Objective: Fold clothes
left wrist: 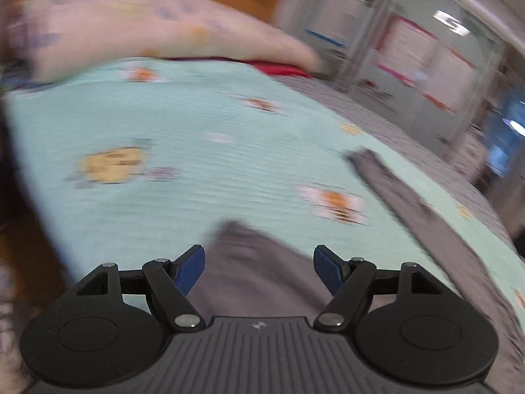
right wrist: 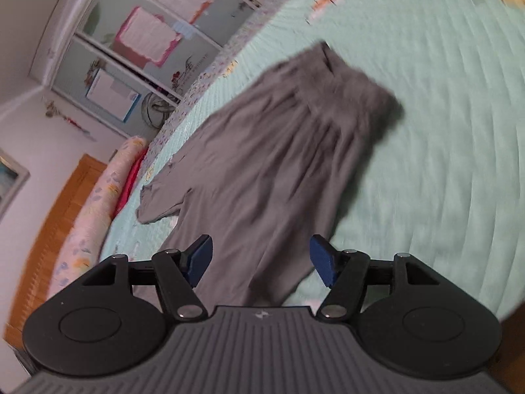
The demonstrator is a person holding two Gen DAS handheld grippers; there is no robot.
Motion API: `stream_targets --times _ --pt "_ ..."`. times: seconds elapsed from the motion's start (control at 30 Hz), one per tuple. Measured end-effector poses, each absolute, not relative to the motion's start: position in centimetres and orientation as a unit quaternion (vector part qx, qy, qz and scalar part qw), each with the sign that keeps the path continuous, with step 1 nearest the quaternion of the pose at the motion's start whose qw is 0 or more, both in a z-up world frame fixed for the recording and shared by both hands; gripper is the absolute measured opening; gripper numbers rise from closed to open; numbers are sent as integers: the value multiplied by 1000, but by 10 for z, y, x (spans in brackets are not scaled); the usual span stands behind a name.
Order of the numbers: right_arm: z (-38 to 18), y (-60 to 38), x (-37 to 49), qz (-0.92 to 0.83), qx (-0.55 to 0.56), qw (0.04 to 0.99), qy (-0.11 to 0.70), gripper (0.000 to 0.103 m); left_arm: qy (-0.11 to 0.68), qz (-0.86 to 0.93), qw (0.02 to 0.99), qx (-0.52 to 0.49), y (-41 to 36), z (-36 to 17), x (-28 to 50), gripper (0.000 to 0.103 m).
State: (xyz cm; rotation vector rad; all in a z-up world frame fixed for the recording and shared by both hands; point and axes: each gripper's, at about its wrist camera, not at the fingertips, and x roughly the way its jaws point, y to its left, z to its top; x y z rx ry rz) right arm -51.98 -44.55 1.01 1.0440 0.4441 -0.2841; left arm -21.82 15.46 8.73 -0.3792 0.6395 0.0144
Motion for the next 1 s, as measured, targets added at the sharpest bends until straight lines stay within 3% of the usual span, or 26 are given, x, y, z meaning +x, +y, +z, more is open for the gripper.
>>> stream_targets --times 0.4,0.6,0.8,0.9,0.93,1.0 --pt "5 -415 -507 -143 529 813 194 68 366 19 891 -270 205 30 -200 76" --pt "4 -410 -507 -148 544 802 196 69 361 -11 888 -284 206 28 -187 78" --pt "3 -411 -500 -152 553 797 190 76 372 -63 890 -257 187 31 -183 71" --pt "4 -410 -493 -151 546 802 190 79 376 -44 892 -245 185 29 -185 49" --pt "3 -410 -492 -150 546 802 190 79 378 -40 893 -241 185 29 -185 37" --pt "3 -411 -494 -152 554 797 186 79 380 -38 891 -245 188 28 -185 32"
